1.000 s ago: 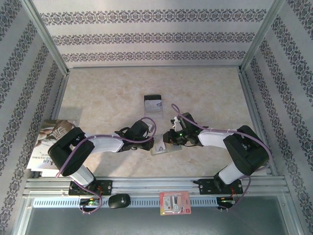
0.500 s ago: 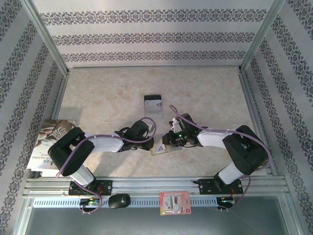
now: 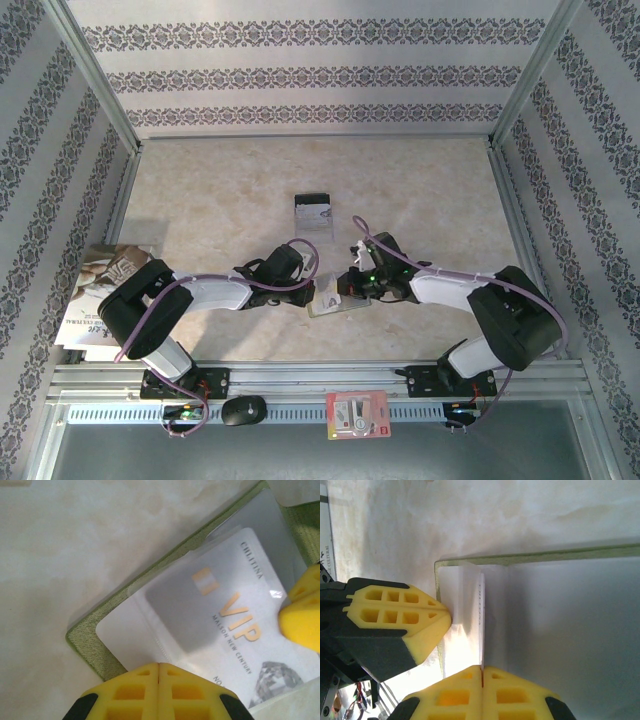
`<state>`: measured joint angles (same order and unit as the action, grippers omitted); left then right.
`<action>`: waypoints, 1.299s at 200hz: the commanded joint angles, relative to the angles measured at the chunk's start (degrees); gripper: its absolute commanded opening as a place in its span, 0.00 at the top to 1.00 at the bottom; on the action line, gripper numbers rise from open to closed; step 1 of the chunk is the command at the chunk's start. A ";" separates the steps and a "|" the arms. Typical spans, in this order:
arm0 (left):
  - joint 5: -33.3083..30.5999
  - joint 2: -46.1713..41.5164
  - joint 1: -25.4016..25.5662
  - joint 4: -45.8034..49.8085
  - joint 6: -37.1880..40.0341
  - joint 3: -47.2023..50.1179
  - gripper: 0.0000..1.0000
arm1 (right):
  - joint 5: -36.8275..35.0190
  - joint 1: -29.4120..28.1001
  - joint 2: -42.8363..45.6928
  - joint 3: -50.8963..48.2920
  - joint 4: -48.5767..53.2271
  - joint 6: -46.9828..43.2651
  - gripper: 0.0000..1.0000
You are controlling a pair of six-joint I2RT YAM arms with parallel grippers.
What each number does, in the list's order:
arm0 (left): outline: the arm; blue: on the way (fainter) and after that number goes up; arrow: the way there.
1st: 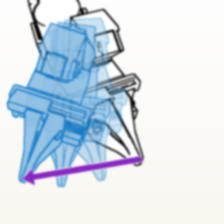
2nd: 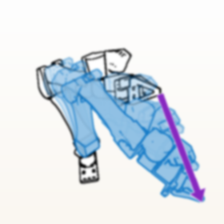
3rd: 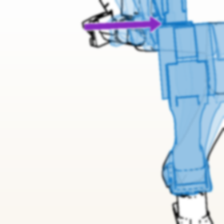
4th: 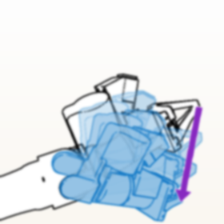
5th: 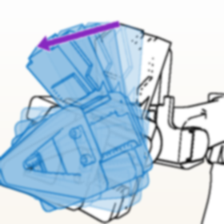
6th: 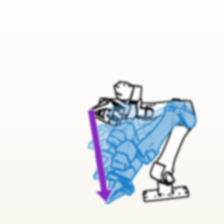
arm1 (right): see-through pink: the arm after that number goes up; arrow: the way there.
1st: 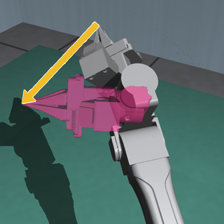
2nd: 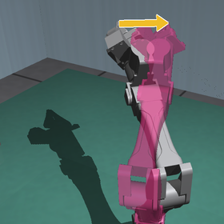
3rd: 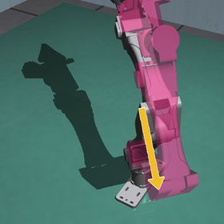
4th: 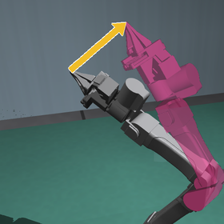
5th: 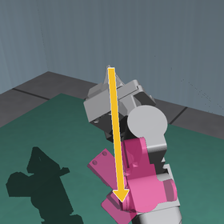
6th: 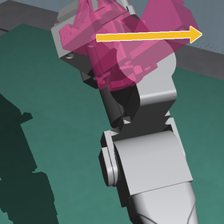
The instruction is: Take the credit cards out of the card holder
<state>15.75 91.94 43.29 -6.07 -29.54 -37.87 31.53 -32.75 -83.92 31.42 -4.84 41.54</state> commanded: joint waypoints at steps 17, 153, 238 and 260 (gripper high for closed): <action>-0.47 1.05 -1.79 2.89 1.59 1.38 0.99 | -6.33 1.19 4.51 -1.35 6.78 -2.88 1.00; 1.66 -8.61 -1.13 0.46 0.68 1.22 0.76 | 1.54 -3.13 -3.36 -0.93 -13.04 6.21 1.00; 2.32 -1.90 1.45 -2.69 -0.96 0.86 0.76 | -2.55 -4.44 -5.24 0.36 -3.39 4.86 1.00; 1.93 -2.07 1.51 -1.76 -0.61 0.49 0.75 | -3.49 -5.25 -5.45 1.23 -1.32 3.74 1.00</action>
<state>17.78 89.76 44.21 -6.92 -30.24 -36.56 30.09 -36.69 -88.25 31.35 -12.03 47.44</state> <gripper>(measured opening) 0.246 0.045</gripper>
